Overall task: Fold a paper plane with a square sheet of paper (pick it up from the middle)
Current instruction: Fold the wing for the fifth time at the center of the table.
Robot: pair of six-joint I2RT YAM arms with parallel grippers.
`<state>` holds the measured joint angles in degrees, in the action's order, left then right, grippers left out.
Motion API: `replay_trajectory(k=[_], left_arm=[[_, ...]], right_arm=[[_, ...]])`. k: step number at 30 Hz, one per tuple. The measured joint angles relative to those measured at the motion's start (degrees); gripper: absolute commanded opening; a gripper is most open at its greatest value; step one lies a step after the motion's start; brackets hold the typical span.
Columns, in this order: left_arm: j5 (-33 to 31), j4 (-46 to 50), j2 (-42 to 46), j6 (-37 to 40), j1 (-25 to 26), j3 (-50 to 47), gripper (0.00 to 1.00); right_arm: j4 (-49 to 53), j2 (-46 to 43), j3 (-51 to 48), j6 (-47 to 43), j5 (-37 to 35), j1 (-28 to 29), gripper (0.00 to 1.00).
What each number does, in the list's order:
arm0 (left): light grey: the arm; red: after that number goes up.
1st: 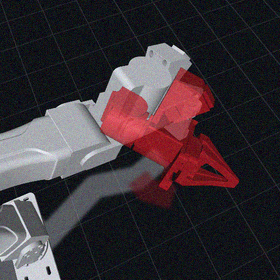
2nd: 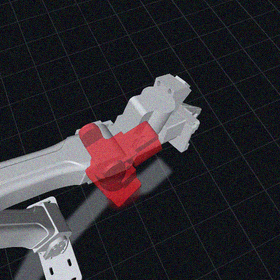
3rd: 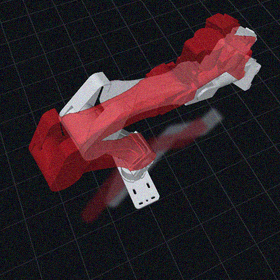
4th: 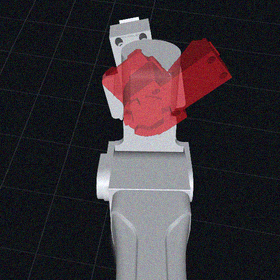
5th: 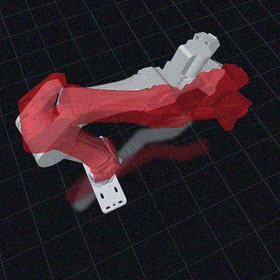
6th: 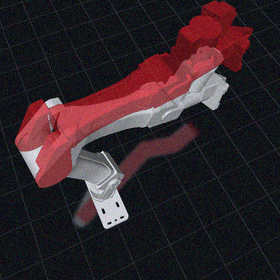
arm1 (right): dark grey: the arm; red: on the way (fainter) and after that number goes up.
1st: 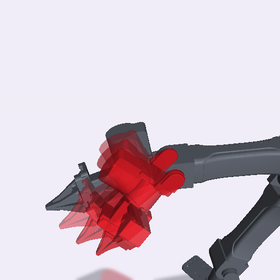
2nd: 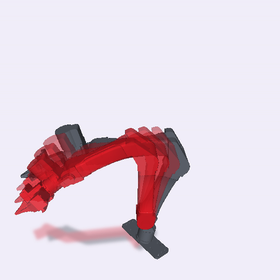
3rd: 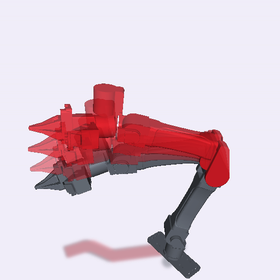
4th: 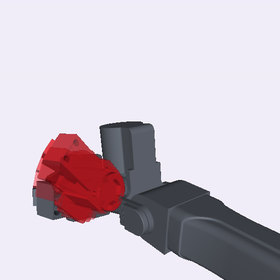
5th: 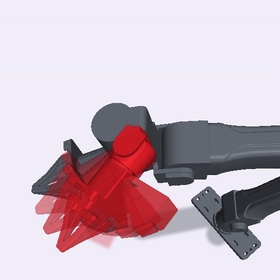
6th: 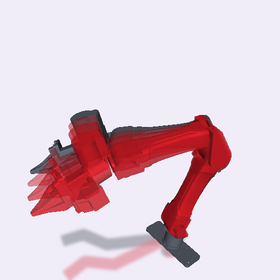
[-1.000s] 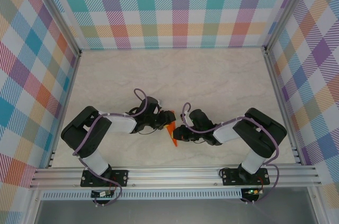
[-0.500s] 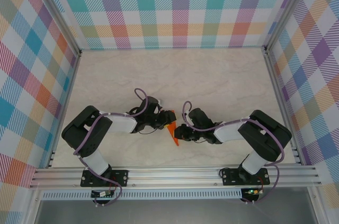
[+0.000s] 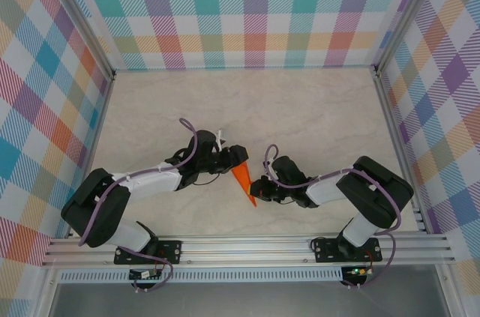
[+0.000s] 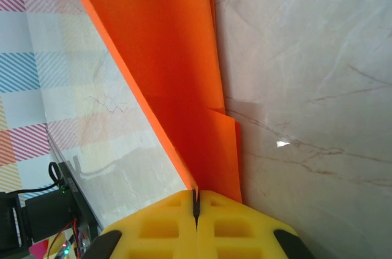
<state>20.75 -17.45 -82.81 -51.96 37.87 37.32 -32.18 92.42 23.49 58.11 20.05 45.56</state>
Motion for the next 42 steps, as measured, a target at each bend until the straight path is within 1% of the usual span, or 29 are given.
replay_trajectory(k=[7, 19, 25, 29, 36, 42], left_arm=[[0.76, 0.35, -1.16, 0.59, 0.0, -0.74, 0.56], [3.02, -3.37, -9.46, 0.74, 0.0, -0.72, 0.56], [3.61, -5.2, -14.08, 0.83, 0.0, 0.09, 0.56], [3.87, -5.18, -14.6, 0.83, 0.0, 0.59, 0.55], [3.63, -3.87, -14.64, 0.85, 0.0, 1.01, 0.53], [3.65, -3.61, -14.67, 1.27, 0.0, 1.09, 0.53]], right_arm=[[-1.49, 1.31, 0.02, 2.56, 1.64, -0.59, 0.03], [-3.45, 2.75, 0.09, 4.85, 3.67, -1.31, 0.02], [-3.39, 2.75, 0.09, 5.11, 3.63, -1.31, 0.04], [-3.17, 2.73, 0.2, 5.11, 3.63, -1.31, 0.05], [0.52, 1.84, 1.51, 4.48, 3.34, -1.27, 0.11], [6.71, 0.11, 3.1, 3.04, 2.97, -1.27, 0.12]])
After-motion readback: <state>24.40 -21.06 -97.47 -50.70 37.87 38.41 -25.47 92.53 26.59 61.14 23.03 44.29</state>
